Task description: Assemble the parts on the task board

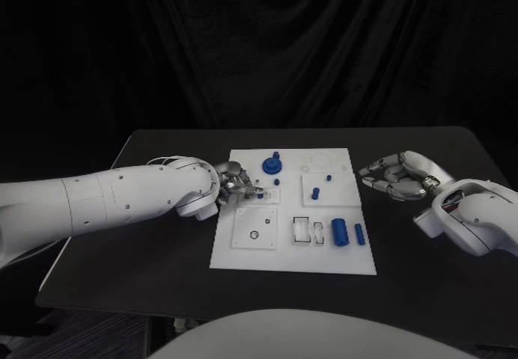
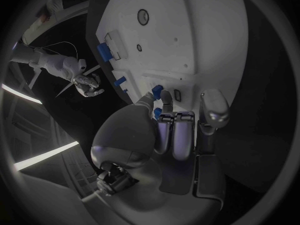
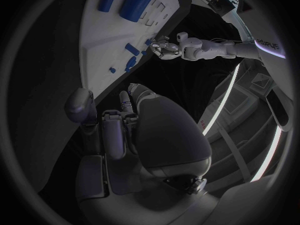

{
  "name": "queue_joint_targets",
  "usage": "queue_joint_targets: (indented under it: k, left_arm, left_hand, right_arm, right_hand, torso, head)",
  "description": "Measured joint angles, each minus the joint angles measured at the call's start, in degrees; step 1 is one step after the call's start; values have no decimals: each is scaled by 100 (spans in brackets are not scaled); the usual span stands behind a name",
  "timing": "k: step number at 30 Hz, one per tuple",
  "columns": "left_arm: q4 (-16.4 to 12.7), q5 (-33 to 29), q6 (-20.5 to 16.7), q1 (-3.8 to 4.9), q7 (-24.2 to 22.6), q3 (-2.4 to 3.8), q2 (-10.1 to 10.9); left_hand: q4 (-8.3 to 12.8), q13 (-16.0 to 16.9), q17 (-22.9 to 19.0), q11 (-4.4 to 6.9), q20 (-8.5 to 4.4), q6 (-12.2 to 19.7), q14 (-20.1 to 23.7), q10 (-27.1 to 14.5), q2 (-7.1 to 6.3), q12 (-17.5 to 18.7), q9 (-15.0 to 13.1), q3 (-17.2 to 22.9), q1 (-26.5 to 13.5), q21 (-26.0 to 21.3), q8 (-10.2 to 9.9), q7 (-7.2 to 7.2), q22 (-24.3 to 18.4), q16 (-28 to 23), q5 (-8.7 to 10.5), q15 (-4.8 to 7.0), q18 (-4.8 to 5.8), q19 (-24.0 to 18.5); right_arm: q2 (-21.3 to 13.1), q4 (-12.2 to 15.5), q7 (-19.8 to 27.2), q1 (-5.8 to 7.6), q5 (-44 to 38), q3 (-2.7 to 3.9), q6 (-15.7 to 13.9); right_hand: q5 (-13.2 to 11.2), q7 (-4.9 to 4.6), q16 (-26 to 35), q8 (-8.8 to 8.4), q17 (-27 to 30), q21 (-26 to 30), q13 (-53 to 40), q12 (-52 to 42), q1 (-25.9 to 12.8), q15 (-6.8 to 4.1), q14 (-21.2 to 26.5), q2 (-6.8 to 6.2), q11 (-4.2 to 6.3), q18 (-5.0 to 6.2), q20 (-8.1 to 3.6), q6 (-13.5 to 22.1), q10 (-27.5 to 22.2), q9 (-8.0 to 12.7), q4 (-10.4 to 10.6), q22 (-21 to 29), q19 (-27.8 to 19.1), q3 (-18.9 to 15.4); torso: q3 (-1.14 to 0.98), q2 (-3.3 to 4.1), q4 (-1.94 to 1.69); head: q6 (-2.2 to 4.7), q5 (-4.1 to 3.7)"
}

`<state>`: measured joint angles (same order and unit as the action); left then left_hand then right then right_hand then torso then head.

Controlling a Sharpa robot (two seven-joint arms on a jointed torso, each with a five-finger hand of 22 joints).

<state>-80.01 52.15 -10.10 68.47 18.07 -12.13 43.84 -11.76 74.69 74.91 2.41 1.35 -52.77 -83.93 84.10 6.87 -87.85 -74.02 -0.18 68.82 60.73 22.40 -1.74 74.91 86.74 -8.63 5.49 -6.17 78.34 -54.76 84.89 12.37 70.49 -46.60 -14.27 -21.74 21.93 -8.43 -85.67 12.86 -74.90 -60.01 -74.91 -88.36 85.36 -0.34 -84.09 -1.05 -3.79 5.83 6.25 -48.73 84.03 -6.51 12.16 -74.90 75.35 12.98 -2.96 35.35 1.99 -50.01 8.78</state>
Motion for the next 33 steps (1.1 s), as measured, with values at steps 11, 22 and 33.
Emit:
queue_joint_targets:
  k: [11,22,33]
  left_arm:
    - [-333,0,-385,369,-139,53,311]
    - [-341,1,-397,1043,-11,37,481]
    - [419,51,473,1133,192,0,94]
  left_hand:
    - [-65,26,0,-2,-21,-125,0,4,-74,-156,-30,-108,-74,284,29,39,0,63,-51,0,0,146]
    - [32,39,0,-10,-43,-141,0,-4,-2,-183,-23,-10,119,307,0,59,-1,89,-381,0,0,166]
    - [-70,27,0,-11,-43,-141,0,-5,-61,-203,77,5,195,306,-150,59,-1,89,-210,0,0,166]
  right_arm:
    - [-23,5,-3,-3,0,2,2]
    - [20,-19,-5,-5,0,1,2]
    - [32,-27,6,-5,1,1,2]
  right_hand:
    - [0,0,0,0,0,0,0,0,0,0,0,0,0,0,0,0,0,-1,0,-4,0,0]
    - [0,0,-1,0,0,0,0,0,0,0,0,0,0,0,0,0,0,-1,0,-4,0,0]
    - [23,0,-1,23,0,-1,0,0,0,0,0,0,0,0,0,0,0,-1,0,-3,0,0]
  torso:
    - [0,3,-4]
    - [2,-3,1]
    - [-10,1,-3]
  head:
    - [0,-5]
    - [0,5]
    - [0,11]
